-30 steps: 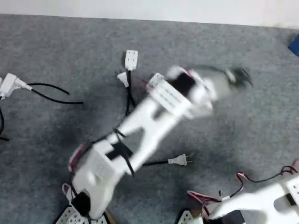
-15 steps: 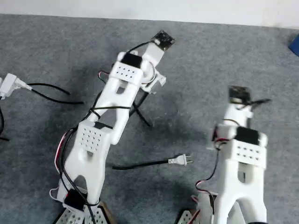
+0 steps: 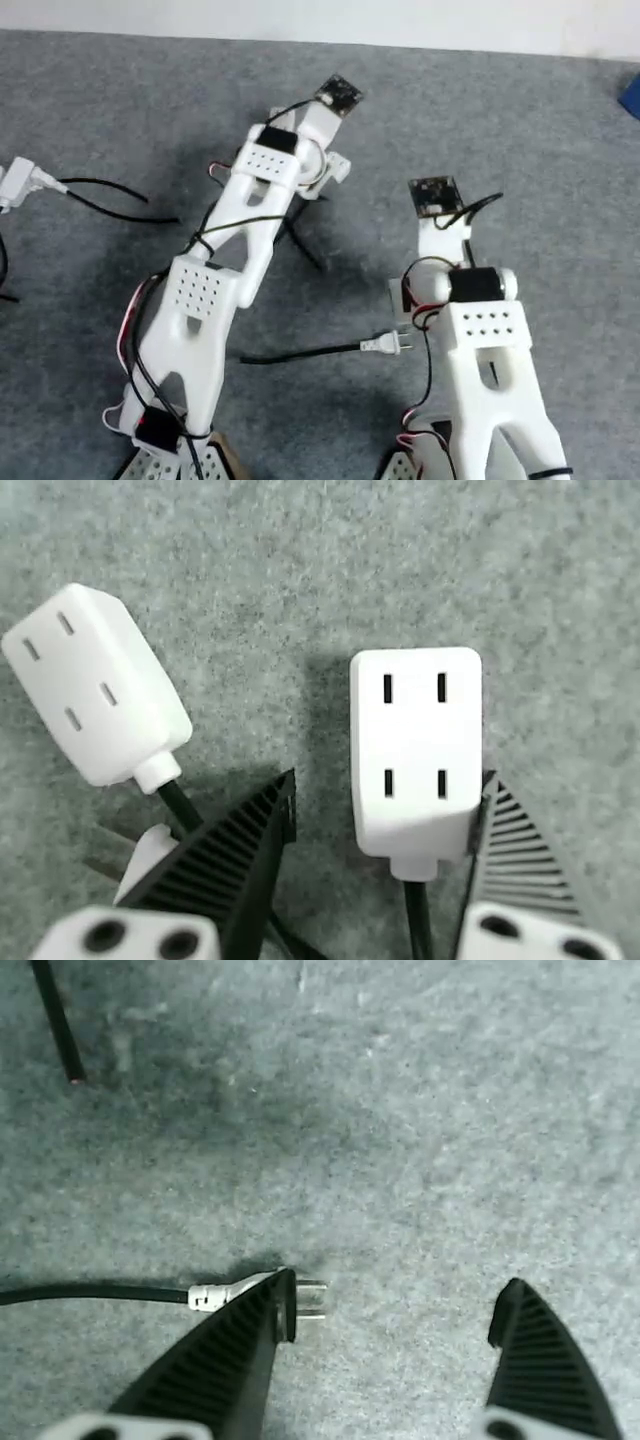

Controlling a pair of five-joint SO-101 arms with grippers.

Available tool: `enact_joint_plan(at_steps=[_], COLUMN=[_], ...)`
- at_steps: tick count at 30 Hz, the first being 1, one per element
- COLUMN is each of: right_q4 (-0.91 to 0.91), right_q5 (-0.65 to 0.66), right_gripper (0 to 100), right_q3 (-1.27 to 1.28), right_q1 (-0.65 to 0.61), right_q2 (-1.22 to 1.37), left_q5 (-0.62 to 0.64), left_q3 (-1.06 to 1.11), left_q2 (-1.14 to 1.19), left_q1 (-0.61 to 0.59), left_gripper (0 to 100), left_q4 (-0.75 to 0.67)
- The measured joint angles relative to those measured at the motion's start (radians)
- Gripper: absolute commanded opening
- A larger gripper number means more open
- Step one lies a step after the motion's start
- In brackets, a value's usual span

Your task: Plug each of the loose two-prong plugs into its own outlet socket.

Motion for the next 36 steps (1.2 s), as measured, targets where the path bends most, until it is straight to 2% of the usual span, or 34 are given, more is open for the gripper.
enact_joint_plan(at_steps=[5, 7, 14, 19, 23, 26, 31, 36], right_q4=[0.0, 0.0, 0.0, 0.0, 0.003, 0.012, 0.018, 0.018], right_q5=[0.0, 0.0, 0.0, 0.023, 0.037, 0.04, 0.072, 0.087], right_gripper=[30.7, 30.7, 30.7, 30.7, 30.7, 30.7, 30.7, 30.7], right_q3=[0.0, 0.006, 0.008, 0.011, 0.014, 0.023, 0.038, 0.057], right_q1=[-0.002, -0.002, -0.002, -0.002, -0.002, -0.002, -0.003, -0.003], right_q2=[0.0, 0.0, 0.0, 0.0, 0.0, 0.0, 0.0, 0.0], left_q5=[0.0, 0.0, -0.002, -0.002, -0.068, -0.133, -0.318, -0.514], left_q3=[0.002, 0.002, 0.002, 0.006, 0.06, 0.261, 0.819, 1.395], left_q2=[0.0, -0.005, -0.046, -0.187, -0.442, -0.677, -1.077, -1.43], left_q1=[0.006, 0.015, 0.023, 0.015, 0.064, 0.106, 0.233, 0.236], left_gripper=[0, 2, 1, 1, 1, 1, 1, 1], left_q4=[0.003, 0.02, 0.141, 0.399, 0.62, 0.647, 0.644, 0.387])
